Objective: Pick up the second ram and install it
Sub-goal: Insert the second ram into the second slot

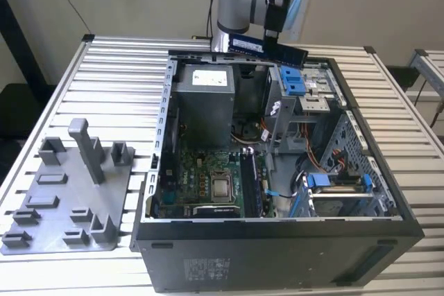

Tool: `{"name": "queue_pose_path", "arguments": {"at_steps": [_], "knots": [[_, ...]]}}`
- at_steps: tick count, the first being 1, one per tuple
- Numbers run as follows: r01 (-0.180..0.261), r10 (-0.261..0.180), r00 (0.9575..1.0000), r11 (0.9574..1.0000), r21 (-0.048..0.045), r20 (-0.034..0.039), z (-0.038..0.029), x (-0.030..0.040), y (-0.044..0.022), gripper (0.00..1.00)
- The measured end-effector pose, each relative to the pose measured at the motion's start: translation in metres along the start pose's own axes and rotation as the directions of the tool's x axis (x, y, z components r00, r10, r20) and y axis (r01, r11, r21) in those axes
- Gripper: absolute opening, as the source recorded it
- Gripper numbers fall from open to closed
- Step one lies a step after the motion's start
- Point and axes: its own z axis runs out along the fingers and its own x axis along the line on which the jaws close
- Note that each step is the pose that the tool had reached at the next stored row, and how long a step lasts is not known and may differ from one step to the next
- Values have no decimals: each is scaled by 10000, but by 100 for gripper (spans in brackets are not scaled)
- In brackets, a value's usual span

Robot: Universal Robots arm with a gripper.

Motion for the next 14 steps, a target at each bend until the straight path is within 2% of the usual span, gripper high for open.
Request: {"name": "queue_pose_path", "arguments": {"at_steps": [9,14], "knots": [[-637,637,9980,9980,48,5,0,0,0,14],[-1023,1023,9948,9947,78,9,1,0,0,14]]}}
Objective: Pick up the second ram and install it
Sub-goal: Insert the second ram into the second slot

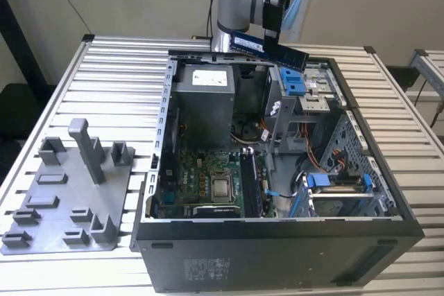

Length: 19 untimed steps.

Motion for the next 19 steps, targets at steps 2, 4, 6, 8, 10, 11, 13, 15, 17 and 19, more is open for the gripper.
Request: {"name": "queue_pose_path", "arguments": {"at_steps": [2,4,6,8,10,11,13,15,17,19], "knots": [[-222,222,9998,9998,17,1,0,0,0,14],[-457,457,9990,9989,35,2,0,0,0,14],[-732,732,9973,9973,56,5,0,0,0,14],[-1023,1023,9948,9947,78,7,0,0,0,14],[-1303,1303,9915,9914,99,11,1,0,0,14],[-1444,1444,9895,9895,110,13,1,0,0,14],[-1722,1722,9851,9850,131,16,1,0,0,14],[-1992,1992,9800,9798,152,21,2,0,0,14],[-2266,2266,9740,9738,173,26,2,0,0,14],[-2532,2532,9674,9672,194,32,2,0,0,14]]}}
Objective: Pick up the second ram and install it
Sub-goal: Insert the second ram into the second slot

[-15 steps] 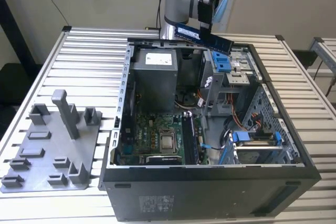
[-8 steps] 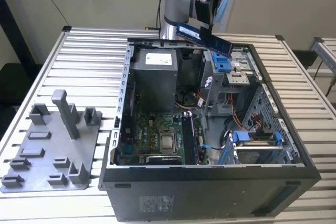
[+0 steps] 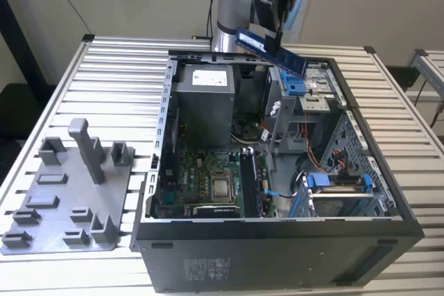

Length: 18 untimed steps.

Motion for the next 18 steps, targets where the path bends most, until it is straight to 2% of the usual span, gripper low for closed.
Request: {"name": "queue_pose_path", "arguments": {"at_steps": [5,9,13,18], "knots": [[-673,673,9977,9977,52,3,0,0,0,14],[-1196,1196,9928,9928,92,7,0,0,0,14],[-1722,1722,9851,9850,133,15,1,0,0,14],[-2359,2359,9718,9716,181,27,1,0,0,14]]}}
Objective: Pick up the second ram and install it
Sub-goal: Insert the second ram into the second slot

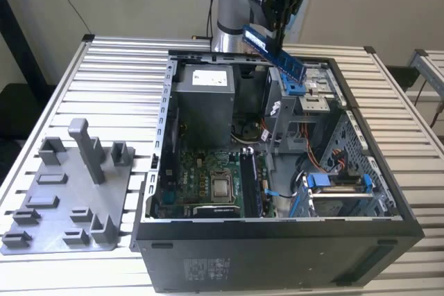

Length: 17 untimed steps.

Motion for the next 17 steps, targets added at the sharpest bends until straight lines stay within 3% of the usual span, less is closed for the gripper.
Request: {"name": "queue_pose_path", "arguments": {"at_steps": [4,9,17], "knots": [[-510,510,9987,9987,39,3,2,0,0,14],[-1092,1092,9940,9940,94,1,6,0,0,14],[-2030,2032,9791,9788,264,-43,12,1,0,14]]}}
